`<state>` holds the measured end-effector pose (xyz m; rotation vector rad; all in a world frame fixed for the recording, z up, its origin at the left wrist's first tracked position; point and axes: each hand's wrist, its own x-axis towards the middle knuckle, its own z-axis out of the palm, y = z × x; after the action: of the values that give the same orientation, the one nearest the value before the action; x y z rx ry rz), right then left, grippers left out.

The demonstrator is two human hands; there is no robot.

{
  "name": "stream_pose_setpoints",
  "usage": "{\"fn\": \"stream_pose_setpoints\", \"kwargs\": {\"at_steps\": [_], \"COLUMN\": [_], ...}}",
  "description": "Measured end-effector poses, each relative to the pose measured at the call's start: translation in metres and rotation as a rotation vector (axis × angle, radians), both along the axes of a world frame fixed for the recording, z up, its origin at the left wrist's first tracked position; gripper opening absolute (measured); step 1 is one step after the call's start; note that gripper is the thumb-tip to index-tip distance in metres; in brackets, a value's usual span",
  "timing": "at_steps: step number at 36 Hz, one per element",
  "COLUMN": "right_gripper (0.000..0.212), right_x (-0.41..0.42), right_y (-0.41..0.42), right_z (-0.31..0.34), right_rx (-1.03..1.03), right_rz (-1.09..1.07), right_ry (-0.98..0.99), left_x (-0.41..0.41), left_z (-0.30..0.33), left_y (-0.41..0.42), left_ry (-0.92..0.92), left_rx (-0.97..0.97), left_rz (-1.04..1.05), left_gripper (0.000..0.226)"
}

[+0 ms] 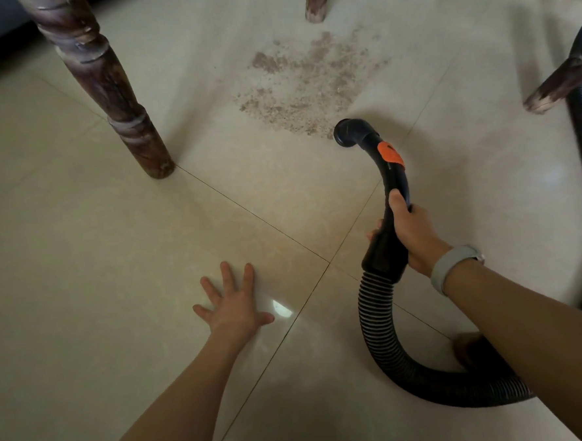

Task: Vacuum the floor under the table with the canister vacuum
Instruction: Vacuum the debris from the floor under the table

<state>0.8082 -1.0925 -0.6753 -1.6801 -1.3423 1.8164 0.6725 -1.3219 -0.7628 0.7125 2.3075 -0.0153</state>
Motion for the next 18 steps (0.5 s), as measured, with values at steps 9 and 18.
{"fn": "stream_pose_setpoints", "kwargs": {"at_steps": [9,18], "right_gripper": [0.034,0.031], "right_x": [-0.005,-0.010], "right_y": [-0.002,-0.004], "right_z": [-0.004,-0.005], "right_rx": [-0.005,0.003], "right_rz": [0.045,0.092], "right_ry": [-0.016,-0.045], "left_x": [0.000,0.001], "left_z": [0.000,0.000], "left_y": [0.000,0.000], "left_ry": [0.000,0.012], "left_rx": [-0.003,-0.022], "left_rz": [-0.001,-0.004], "left_gripper": [0.102,0.103]}}
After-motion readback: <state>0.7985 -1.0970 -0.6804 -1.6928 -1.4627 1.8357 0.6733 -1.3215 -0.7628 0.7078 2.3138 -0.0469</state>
